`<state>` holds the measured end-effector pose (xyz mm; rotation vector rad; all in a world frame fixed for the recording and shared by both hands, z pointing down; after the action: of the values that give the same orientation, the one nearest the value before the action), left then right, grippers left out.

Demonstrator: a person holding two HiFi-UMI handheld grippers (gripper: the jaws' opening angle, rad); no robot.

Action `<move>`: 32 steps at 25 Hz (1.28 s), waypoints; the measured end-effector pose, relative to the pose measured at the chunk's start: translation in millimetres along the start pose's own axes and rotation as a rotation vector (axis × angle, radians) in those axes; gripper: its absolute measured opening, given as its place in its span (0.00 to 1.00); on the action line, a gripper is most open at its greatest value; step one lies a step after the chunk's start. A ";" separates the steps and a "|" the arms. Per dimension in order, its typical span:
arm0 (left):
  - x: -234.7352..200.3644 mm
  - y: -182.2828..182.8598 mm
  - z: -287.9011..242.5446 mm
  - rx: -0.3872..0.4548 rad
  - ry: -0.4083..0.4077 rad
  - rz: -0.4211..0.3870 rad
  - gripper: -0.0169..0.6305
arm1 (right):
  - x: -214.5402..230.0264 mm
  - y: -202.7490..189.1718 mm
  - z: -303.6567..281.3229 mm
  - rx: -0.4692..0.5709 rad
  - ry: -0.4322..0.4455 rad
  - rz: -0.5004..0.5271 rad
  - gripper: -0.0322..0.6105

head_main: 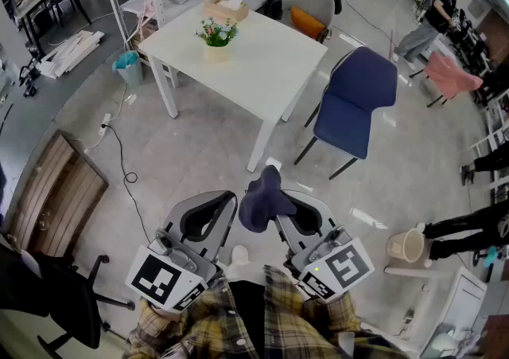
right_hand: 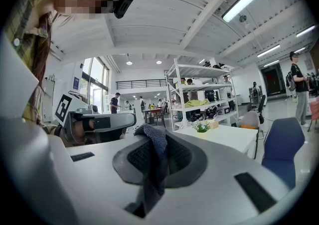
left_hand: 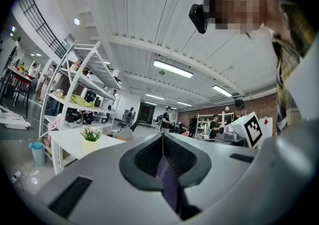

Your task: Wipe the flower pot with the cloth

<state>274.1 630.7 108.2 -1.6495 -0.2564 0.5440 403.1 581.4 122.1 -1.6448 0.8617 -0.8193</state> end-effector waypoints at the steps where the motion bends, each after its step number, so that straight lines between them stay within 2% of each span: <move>1: 1.5 -0.1 -0.8 0.000 0.002 -0.002 0.05 | 0.7 0.3 1.3 0.003 0.002 0.000 0.08; 10: 21.8 -4.2 -7.6 0.001 0.033 -0.010 0.05 | 6.8 1.2 18.1 0.013 0.039 0.021 0.08; 18: 19.0 -10.4 -10.4 -0.012 0.074 0.003 0.05 | 14.3 -3.5 10.5 0.003 0.068 0.008 0.08; 24: -7.2 -15.0 -13.6 -0.012 0.086 0.022 0.05 | 18.1 -4.9 -14.2 -0.014 0.078 0.013 0.08; 32: -70.9 1.5 -33.3 0.004 0.061 0.025 0.05 | 32.9 11.5 -74.3 -0.023 0.054 0.031 0.08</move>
<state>229.2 568.3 123.3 -1.6642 -0.1902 0.5113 354.8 515.4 129.4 -1.6316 0.9356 -0.8384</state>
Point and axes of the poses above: the fingertips, and each gripper's own axes: z backward along the fingers, x to its right, y out of its top, the point moved 5 cm from there along z, backward along the fingers, and after that the axes turned 6 degrees about -x, right-handed, at the moved point
